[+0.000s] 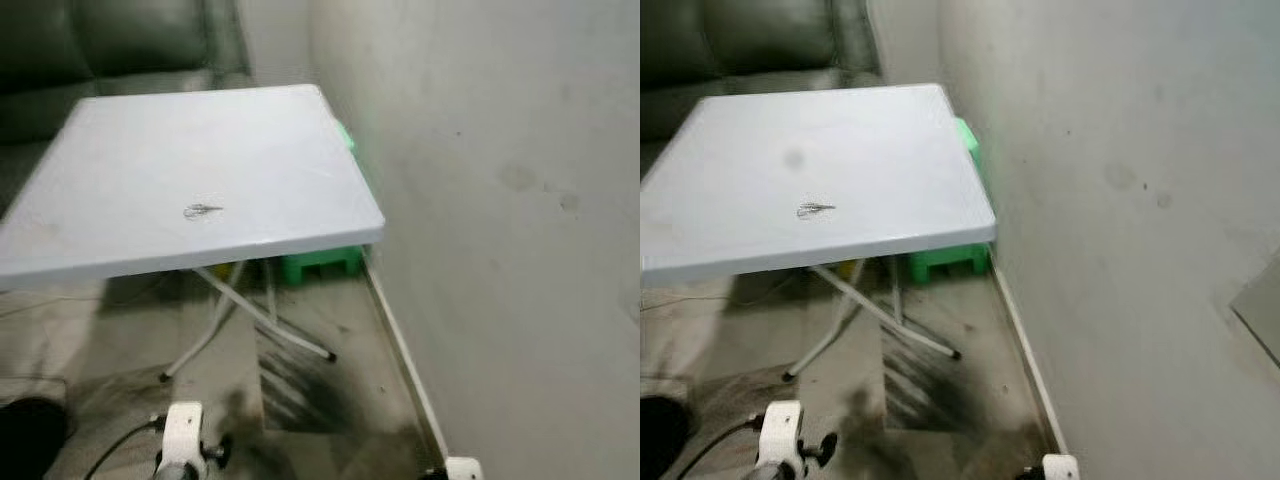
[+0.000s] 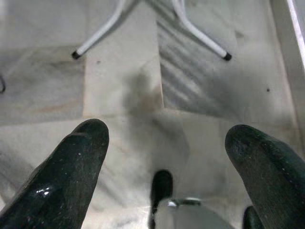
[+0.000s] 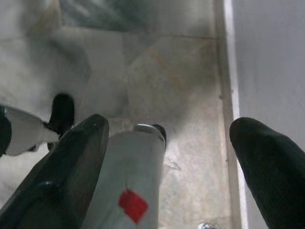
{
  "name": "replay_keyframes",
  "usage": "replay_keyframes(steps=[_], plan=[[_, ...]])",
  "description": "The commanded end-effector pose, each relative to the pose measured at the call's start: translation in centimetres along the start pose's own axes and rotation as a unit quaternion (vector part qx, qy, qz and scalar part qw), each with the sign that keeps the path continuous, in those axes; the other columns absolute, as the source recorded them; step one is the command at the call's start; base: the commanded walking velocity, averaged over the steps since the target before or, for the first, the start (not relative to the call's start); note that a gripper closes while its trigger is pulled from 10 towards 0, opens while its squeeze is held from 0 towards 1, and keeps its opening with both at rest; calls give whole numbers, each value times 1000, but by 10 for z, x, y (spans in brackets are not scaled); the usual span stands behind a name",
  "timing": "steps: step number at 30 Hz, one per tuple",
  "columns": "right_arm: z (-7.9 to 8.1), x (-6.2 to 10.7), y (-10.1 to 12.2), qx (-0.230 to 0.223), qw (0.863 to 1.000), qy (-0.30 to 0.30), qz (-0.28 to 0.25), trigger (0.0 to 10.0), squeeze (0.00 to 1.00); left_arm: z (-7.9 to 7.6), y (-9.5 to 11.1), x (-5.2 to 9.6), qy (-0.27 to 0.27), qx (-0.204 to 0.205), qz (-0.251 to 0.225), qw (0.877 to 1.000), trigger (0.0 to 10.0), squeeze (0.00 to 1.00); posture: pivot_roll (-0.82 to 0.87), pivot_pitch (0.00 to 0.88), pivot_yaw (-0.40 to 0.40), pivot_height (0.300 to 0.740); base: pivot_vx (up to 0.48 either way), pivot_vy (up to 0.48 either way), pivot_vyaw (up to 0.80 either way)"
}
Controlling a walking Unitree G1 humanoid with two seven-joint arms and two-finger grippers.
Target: Hang keys on a hook
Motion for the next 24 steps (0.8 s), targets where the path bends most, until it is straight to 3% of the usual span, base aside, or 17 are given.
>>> replay_keyframes(steps=[1, 11, 24], plan=[[-1, 1, -3, -3, 1000, -1, 6, 10000, 0, 2, -6, 2, 2, 6, 13, 1000, 10000, 0, -22, 0, 17, 740, 0, 0, 800], [-1, 1, -2, -10, 1000, 1, 2, 10000, 0, 3, -8, 2, 4, 5, 16, 1000, 10000, 0, -18, 0, 12, 740, 0, 0, 800], [0, 1, -4, -36, 999, 0, 2, 10000, 0, 4, -8, 2, 6, 17, 16, 1000, 10000, 0, -16, 0, 18, 740, 0, 52, 0]])
Point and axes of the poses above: a point about 5 cm out from each wrist's last joint towards the gripper, its own x axis pointing back from the gripper into the wrist, its own y axis along the axis of the wrist's last joint, z = x × y, the point moved 2 cm from there along -x, pointing out of the wrist towards the gripper, and after that the axes turned 7 degrees about -x, right-handed, at the moved point
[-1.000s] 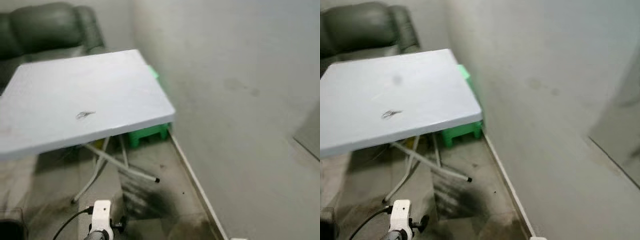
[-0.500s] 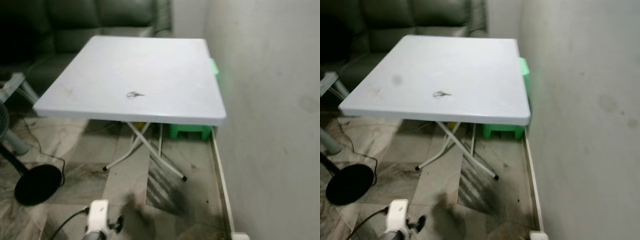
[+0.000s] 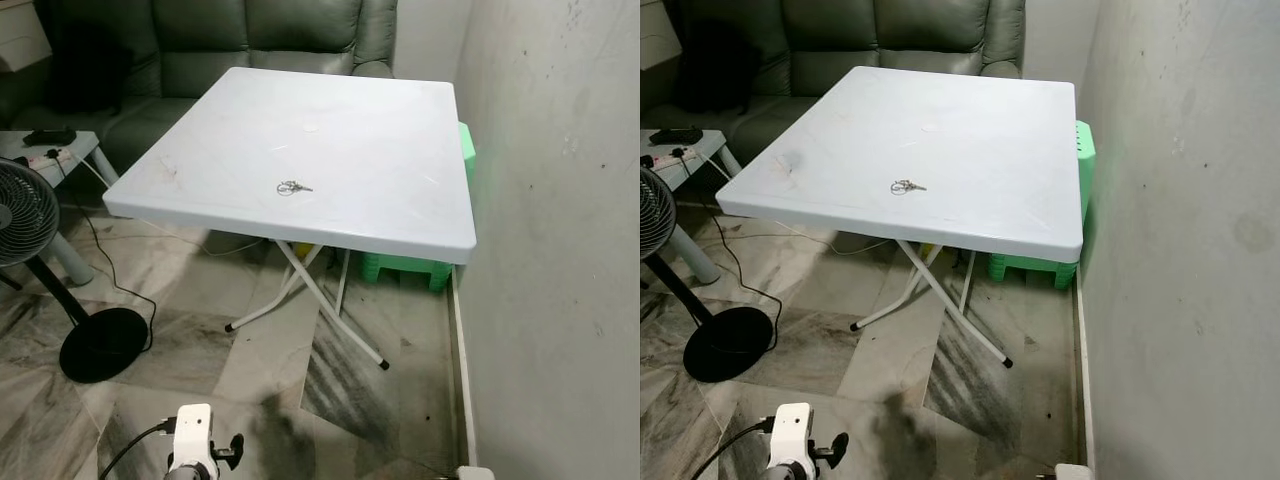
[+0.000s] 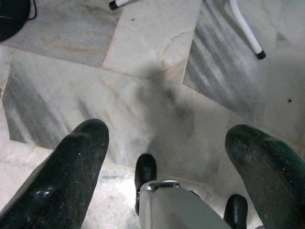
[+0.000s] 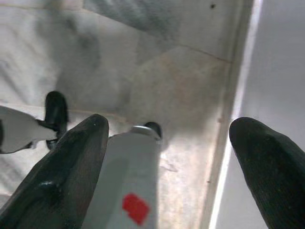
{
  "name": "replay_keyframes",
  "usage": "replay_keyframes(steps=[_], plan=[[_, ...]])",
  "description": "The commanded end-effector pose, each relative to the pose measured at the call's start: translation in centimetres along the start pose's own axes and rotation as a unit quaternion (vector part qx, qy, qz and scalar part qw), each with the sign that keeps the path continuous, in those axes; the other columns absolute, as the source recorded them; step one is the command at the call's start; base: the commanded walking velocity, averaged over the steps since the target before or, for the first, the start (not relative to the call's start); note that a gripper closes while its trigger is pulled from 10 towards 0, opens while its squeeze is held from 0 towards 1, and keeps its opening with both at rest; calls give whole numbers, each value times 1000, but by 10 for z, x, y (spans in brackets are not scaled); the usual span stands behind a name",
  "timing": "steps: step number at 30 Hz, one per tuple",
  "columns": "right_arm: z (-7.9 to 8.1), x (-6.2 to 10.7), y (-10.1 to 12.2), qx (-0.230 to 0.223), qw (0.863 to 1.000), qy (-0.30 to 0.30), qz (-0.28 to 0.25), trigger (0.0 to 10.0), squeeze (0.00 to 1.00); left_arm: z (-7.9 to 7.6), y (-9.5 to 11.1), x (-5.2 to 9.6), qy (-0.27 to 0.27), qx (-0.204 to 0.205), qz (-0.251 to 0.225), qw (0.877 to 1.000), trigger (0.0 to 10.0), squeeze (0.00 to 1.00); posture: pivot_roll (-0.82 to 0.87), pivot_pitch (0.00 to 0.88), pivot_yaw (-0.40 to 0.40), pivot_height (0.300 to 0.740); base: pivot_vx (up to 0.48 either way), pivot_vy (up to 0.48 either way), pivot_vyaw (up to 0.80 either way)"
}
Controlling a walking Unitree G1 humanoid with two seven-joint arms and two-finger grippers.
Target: Hang keys on a hook
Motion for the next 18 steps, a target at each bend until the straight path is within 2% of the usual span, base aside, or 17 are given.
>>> replay_keyframes(steps=[1, 18], plan=[[-3, 1, -1, -9, 1000, -7, 1, 10000, 0, 4, -2, 1, 4, 4, 3, 1000, 10000, 0, -16, 0, 18, 740, 0, 375, 0], [-2, 1, -3, -16, 1000, -8, 4, 10000, 0, 3, 1, 0, 3, 7, 0, 1000, 10000, 0, -19, 0, 23, 740, 0, 469, 0]])
Point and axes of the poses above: a point about 5 cm out from each wrist's last joint towards the gripper, its own x axis pointing back from the gripper into the wrist, its own y axis along the axis of the wrist's last joint, z = x × y, the point moved 2 cm from there along -x, pointing out of the wrist towards the gripper, and after that the axes turned 7 degrees about -x, right-handed, at the moved point
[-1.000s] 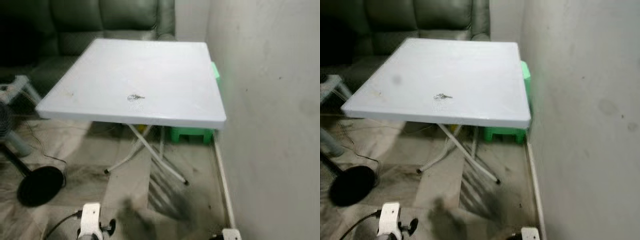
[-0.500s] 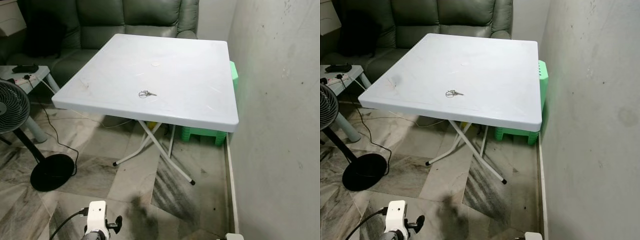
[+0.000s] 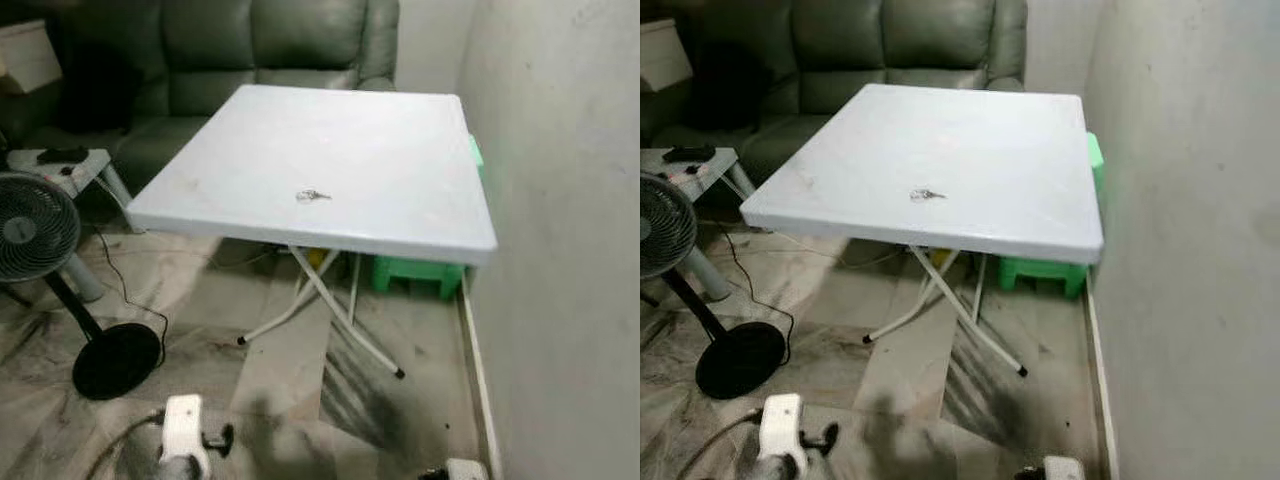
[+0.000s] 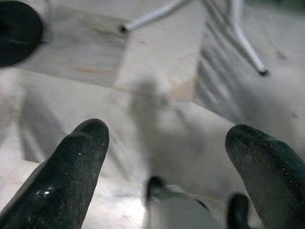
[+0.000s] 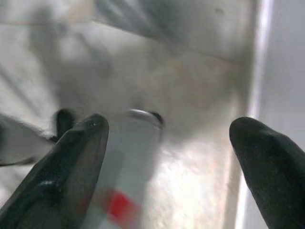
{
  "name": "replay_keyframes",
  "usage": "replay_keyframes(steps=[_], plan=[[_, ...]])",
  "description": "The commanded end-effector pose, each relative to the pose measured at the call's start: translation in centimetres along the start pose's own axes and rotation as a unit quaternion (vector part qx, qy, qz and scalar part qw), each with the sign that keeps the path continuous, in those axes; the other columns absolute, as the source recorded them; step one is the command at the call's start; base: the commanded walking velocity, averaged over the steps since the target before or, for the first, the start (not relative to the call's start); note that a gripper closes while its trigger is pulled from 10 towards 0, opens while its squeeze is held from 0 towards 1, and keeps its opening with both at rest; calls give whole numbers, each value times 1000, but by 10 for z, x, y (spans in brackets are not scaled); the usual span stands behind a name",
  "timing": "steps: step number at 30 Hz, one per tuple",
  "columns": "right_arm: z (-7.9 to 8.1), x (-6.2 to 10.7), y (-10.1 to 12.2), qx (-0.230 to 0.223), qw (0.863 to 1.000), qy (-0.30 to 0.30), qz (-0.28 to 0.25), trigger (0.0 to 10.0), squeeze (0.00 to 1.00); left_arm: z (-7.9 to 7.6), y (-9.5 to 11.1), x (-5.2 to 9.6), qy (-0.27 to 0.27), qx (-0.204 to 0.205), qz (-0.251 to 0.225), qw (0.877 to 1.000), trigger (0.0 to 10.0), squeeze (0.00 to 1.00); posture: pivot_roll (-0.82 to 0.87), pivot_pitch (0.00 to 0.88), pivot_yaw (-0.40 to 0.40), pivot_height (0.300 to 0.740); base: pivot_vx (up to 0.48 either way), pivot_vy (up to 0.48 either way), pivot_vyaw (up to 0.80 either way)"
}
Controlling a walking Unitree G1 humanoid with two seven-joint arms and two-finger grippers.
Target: Hang keys on a hook
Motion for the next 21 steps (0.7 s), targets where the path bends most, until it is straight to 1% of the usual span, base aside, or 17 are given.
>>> replay_keyframes(steps=[1, 21], plan=[[10, -1, -3, -9, 1000, 9, 4, 10000, 0, 11, 1, 1, 10, -7, 2, 1000, 10000, 0, -19, 0, 22, 740, 0, 480, 0], [9, -1, -4, -14, 1000, 8, 6, 10000, 0, 11, 3, 0, 9, -5, 1, 1000, 10000, 0, -17, 0, 20, 740, 0, 480, 0]])
Point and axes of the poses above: a point about 5 cm out from each wrist's last joint towards the gripper, its own x axis pointing back from the gripper into the wrist, its own y axis along the axis of the wrist's last joint, z = x × y, the point moved 2 cm from there along -x, pointing out of the wrist towards the gripper, and after that the axes turned 7 degrees about -x, right-handed, at the moved point
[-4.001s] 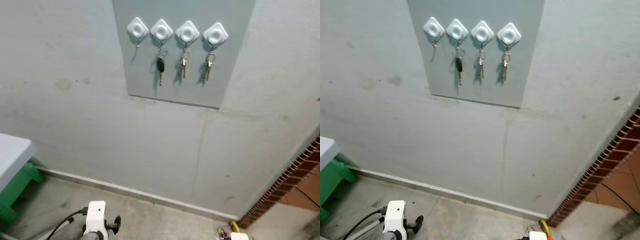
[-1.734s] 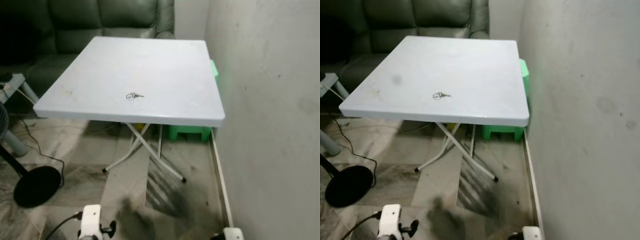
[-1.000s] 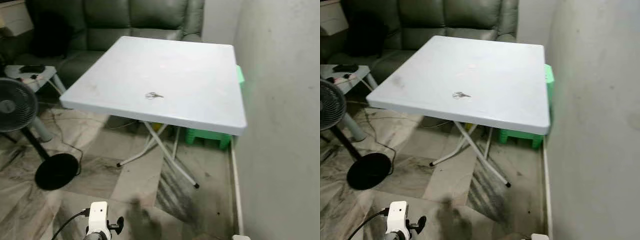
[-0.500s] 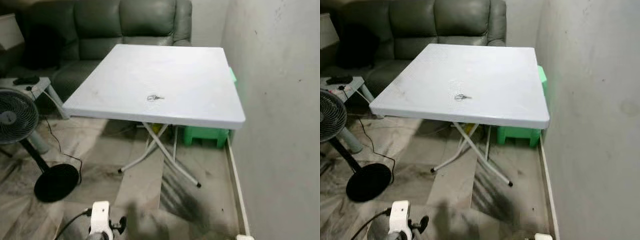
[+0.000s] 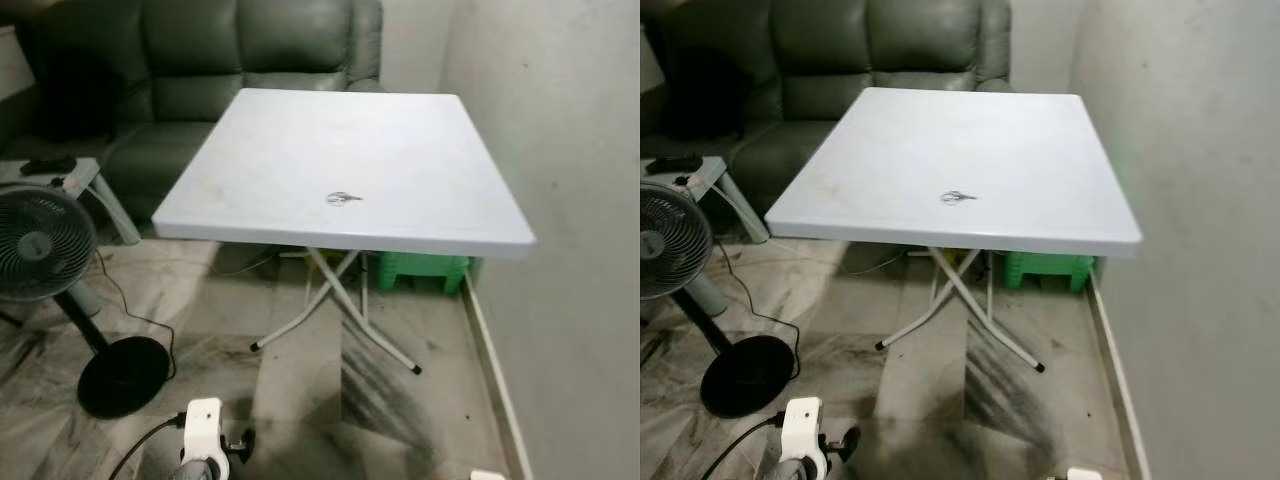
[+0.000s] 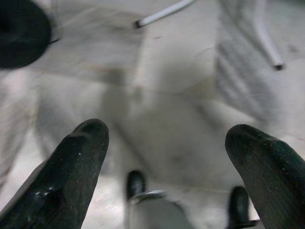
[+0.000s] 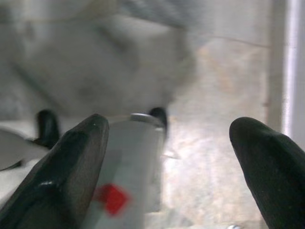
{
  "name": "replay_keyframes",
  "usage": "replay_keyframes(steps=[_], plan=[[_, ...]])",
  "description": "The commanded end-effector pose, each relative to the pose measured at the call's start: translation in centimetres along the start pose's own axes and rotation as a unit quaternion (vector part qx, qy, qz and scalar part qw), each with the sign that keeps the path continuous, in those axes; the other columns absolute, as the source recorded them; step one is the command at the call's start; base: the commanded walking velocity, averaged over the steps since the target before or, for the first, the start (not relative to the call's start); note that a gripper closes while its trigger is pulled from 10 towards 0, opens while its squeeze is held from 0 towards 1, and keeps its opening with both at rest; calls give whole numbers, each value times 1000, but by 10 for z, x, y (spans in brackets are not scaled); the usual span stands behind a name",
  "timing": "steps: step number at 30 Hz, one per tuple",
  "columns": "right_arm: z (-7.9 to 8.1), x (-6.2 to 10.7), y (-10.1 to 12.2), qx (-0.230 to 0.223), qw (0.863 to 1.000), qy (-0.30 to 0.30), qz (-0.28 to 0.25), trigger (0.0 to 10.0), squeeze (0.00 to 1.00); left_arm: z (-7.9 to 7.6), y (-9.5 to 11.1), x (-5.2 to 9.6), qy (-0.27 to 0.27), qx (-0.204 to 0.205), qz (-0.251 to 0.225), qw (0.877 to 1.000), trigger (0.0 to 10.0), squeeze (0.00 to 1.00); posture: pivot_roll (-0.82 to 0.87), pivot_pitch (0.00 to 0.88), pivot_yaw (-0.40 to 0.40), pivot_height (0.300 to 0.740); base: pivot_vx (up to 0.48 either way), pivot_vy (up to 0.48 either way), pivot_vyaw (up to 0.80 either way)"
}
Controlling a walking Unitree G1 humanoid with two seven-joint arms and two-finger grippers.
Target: Hang keys on a hook
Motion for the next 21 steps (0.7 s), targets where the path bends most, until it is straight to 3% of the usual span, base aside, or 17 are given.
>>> replay_keyframes(steps=[1, 13, 21], plan=[[3, 1, -6, -3, 1000, 5, 11, 10000, 0, 0, 6, -2, 2, -3, -5, 1000, 10000, 0, -17, 0, 20, 740, 0, 480, 0], [5, 0, -6, 1, 1000, 8, 12, 10000, 0, 3, 8, -2, 5, -22, -7, 1000, 10000, 0, -13, 0, 19, 740, 0, 445, 0], [3, 1, -8, 5, 1000, 7, 15, 10000, 0, 2, 9, -2, 3, -13, -10, 1000, 10000, 0, -10, 0, 14, 740, 0, 0, 0]])
Point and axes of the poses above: a point about 5 cm out from each wrist's last joint towards the gripper, its own x axis pointing back from the gripper into the wrist, its own y axis along the axis of the wrist's last joint, z = x × y, the point moved 2 cm from there along -x, pointing out of the wrist towards the gripper, and after that the axes turned 7 degrees about -x, right-handed, at the moved point
